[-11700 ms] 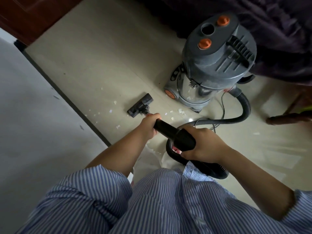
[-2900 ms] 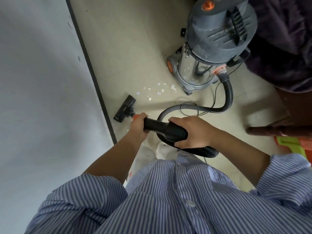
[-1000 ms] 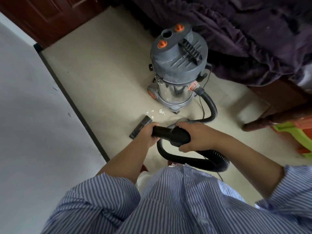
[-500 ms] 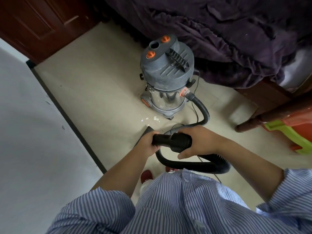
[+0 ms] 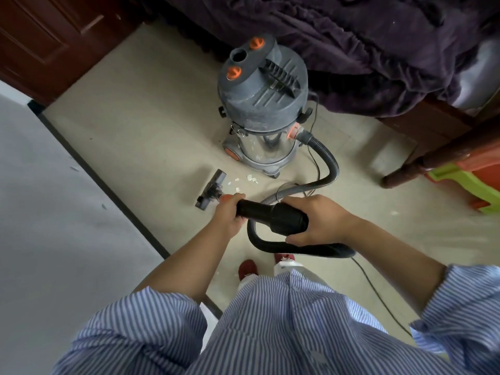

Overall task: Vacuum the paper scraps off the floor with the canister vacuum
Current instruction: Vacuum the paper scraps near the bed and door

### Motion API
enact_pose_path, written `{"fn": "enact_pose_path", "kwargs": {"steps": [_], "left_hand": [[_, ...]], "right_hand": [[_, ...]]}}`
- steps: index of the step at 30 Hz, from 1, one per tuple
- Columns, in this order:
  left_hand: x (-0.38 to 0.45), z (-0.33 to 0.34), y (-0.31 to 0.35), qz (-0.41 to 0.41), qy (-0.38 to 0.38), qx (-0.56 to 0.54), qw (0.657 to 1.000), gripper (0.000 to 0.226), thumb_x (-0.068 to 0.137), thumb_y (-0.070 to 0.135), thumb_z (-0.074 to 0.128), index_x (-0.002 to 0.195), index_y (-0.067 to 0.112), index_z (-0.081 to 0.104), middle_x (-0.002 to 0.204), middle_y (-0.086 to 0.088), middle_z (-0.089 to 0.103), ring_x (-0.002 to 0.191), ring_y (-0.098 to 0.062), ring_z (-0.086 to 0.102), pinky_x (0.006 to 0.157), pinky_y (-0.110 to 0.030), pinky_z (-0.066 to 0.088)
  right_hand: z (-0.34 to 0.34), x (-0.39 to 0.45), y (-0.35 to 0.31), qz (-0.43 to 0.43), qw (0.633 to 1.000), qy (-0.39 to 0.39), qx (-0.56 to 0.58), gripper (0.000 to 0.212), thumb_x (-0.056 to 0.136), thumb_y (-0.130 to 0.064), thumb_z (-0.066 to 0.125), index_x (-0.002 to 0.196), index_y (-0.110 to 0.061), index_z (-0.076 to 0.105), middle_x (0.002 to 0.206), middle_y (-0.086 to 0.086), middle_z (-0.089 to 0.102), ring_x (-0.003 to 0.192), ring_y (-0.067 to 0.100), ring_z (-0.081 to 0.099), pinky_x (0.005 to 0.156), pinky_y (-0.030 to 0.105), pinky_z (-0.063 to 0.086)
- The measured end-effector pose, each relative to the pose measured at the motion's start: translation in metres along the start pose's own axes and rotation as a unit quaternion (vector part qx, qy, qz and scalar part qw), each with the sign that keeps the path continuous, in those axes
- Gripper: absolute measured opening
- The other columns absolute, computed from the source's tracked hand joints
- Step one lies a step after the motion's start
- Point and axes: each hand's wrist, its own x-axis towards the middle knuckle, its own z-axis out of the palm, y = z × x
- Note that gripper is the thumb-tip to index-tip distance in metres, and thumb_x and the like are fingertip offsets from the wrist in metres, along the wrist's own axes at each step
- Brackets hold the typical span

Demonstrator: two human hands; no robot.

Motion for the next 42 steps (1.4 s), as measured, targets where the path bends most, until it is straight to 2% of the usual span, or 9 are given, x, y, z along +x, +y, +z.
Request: {"fn": "enact_pose_path", "kwargs": {"steps": [9,16,22,31,33,35,36,39,42], "left_hand": [[0.034,0.004,0.013,0.004,-0.026,0.139,0.99,0.022,0.093,-0.001,0.044,0.074,0.01,0.045,0.072,-0.006,0.044,0.065,-0.015,0.048,0.062,-0.026,0.045],[0.031,0.021,0.001,-0.015,-0.054,0.191,0.98,0.02,0.094,0.002,0.046,0.076,0.01,0.042,0.071,-0.007,0.043,0.067,-0.015,0.049,0.064,-0.024,0.045],[0.022,0.028,-0.013,-0.066,-0.096,0.13,0.985,0.008,0.087,-0.006,0.05,0.082,-0.003,0.056,0.078,-0.007,0.046,0.074,-0.018,0.046,0.066,-0.02,0.038],[-0.012,0.016,-0.045,-0.085,-0.093,0.264,0.956,0.024,0.096,0.002,0.041,0.074,0.013,0.043,0.072,-0.003,0.045,0.06,-0.014,0.045,0.055,-0.024,0.043],[-0.016,0.01,-0.049,-0.097,-0.093,0.266,0.954,0.026,0.096,0.003,0.04,0.071,0.012,0.041,0.068,-0.004,0.042,0.056,-0.015,0.042,0.073,-0.031,0.053],[-0.016,0.005,-0.05,-0.108,-0.082,0.27,0.953,0.029,0.096,0.006,0.038,0.067,0.01,0.038,0.065,-0.005,0.039,0.053,-0.016,0.04,0.1,-0.039,0.044],[-0.018,0.0,-0.048,-0.111,-0.085,0.262,0.955,0.031,0.096,0.007,0.036,0.065,0.01,0.034,0.064,-0.005,0.035,0.054,-0.016,0.039,0.1,-0.036,0.044],[-0.014,-0.015,-0.039,-0.104,-0.071,0.233,0.964,0.033,0.093,0.007,0.035,0.063,0.013,0.024,0.064,-0.003,0.027,0.056,-0.014,0.036,0.054,-0.019,0.048],[-0.009,-0.04,-0.028,-0.091,-0.064,0.221,0.969,0.034,0.091,0.002,0.038,0.061,0.012,0.025,0.061,-0.002,0.025,0.053,-0.012,0.033,0.037,-0.018,0.038]], "right_hand": [[0.027,0.02,0.004,0.052,0.998,0.035,0.03,0.053,0.069,-0.039,0.071,0.115,-0.021,0.053,0.088,-0.008,0.056,0.076,0.013,0.047,0.061,0.012,0.032],[0.027,0.0,0.01,0.107,0.993,0.051,0.027,0.046,0.071,-0.034,0.072,0.112,-0.019,0.055,0.094,0.0,0.065,0.082,0.02,0.057,0.075,0.028,0.048],[0.024,-0.024,0.005,0.145,0.988,0.05,0.019,0.048,0.072,-0.034,0.072,0.113,-0.021,0.054,0.095,0.0,0.066,0.084,0.02,0.057,0.074,0.027,0.045],[0.039,-0.062,-0.013,0.172,0.984,0.032,0.01,0.046,0.07,-0.032,0.071,0.112,-0.021,0.056,0.091,-0.001,0.065,0.08,0.019,0.057,0.07,0.024,0.044],[0.041,-0.066,-0.019,0.165,0.986,0.028,0.004,0.044,0.07,-0.031,0.072,0.111,-0.02,0.056,0.088,-0.001,0.065,0.076,0.018,0.055,0.068,0.023,0.043],[0.04,-0.066,-0.025,0.154,0.988,0.026,-0.006,0.044,0.071,-0.032,0.072,0.11,-0.02,0.057,0.088,0.0,0.065,0.074,0.017,0.053,0.067,0.023,0.042],[0.041,-0.066,-0.031,0.147,0.989,0.026,-0.011,0.044,0.071,-0.033,0.073,0.11,-0.02,0.057,0.088,-0.001,0.065,0.074,0.017,0.053,0.067,0.022,0.042],[0.043,-0.059,-0.044,0.118,0.992,0.036,-0.019,0.042,0.071,-0.035,0.073,0.108,-0.021,0.057,0.085,-0.003,0.064,0.073,0.015,0.053,0.066,0.021,0.04],[0.05,-0.048,-0.058,0.088,0.995,0.039,-0.032,0.043,0.069,-0.038,0.073,0.106,-0.021,0.057,0.083,-0.002,0.064,0.071,0.016,0.051,0.067,0.023,0.042]]}}
